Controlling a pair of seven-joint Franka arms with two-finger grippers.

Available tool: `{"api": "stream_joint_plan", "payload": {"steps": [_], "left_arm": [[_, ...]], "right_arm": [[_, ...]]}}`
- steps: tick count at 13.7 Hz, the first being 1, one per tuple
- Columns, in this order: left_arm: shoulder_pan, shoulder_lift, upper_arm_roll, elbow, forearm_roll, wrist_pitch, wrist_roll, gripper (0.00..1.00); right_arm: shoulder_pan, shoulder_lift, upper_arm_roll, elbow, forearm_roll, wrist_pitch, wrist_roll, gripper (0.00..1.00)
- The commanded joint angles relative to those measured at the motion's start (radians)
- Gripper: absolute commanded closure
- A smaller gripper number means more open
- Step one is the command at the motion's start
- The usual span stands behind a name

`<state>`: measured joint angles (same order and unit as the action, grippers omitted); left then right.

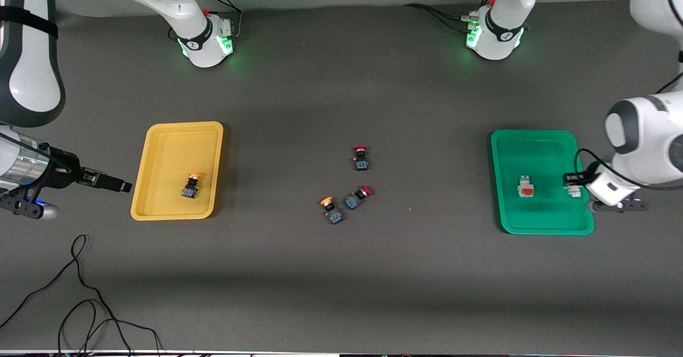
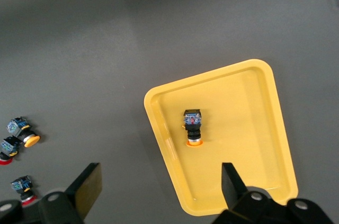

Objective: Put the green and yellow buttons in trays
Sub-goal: 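Place the white button in the green tray with the left gripper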

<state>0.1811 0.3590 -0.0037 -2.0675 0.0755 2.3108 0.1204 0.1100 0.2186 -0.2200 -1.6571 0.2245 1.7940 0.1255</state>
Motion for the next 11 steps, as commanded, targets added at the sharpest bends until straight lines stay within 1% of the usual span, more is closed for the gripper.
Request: {"api": "stream_joint_plan", "payload": {"steps": [1,2,3,4,6,7,8,10,11], "left_arm": [[0.023,-0.005,-0.01,-0.075,0.024,0.076,0.03,1.0],[0.024,-0.002,-0.01,-0.077,0.024,0.076,0.047,0.99],[0.029,0.0,-0.01,-0.075,0.024,0.075,0.054,0.95],[0.034,0.009,-0.01,-0.072,0.024,0.075,0.067,0.81],[0.035,0.011,-0.012,-0.063,0.024,0.07,0.099,0.02],[0.034,0.009,-0.012,-0.051,0.024,0.055,0.102,0.0],[0.034,0.005,-0.012,-0.028,0.023,0.02,0.102,0.0],[0.034,-0.006,-0.013,0.064,0.023,-0.116,0.102,0.0],[0.034,-0.015,-0.013,0.125,0.023,-0.202,0.102,0.0]], "right_arm": [[-0.015,-0.044,0.041,-0.019,-0.03,-0.012,0.008,0.0],[-0.019,-0.059,0.044,-0.036,-0.04,-0.012,0.008,0.0],[-0.032,-0.089,0.059,-0.061,-0.054,-0.01,0.006,0.0],[-0.041,-0.126,0.071,-0.081,-0.063,-0.01,0.005,0.0],[-0.05,-0.209,0.076,-0.133,-0.085,-0.01,0.0,0.0],[-0.085,-0.225,0.097,-0.138,-0.091,-0.01,-0.001,0.0],[-0.101,-0.22,0.109,-0.126,-0.093,-0.01,-0.001,0.0],[-0.099,-0.209,0.105,-0.122,-0.093,-0.019,-0.001,0.0],[-0.098,-0.2,0.108,-0.11,-0.091,-0.036,0.0,0.0]]}}
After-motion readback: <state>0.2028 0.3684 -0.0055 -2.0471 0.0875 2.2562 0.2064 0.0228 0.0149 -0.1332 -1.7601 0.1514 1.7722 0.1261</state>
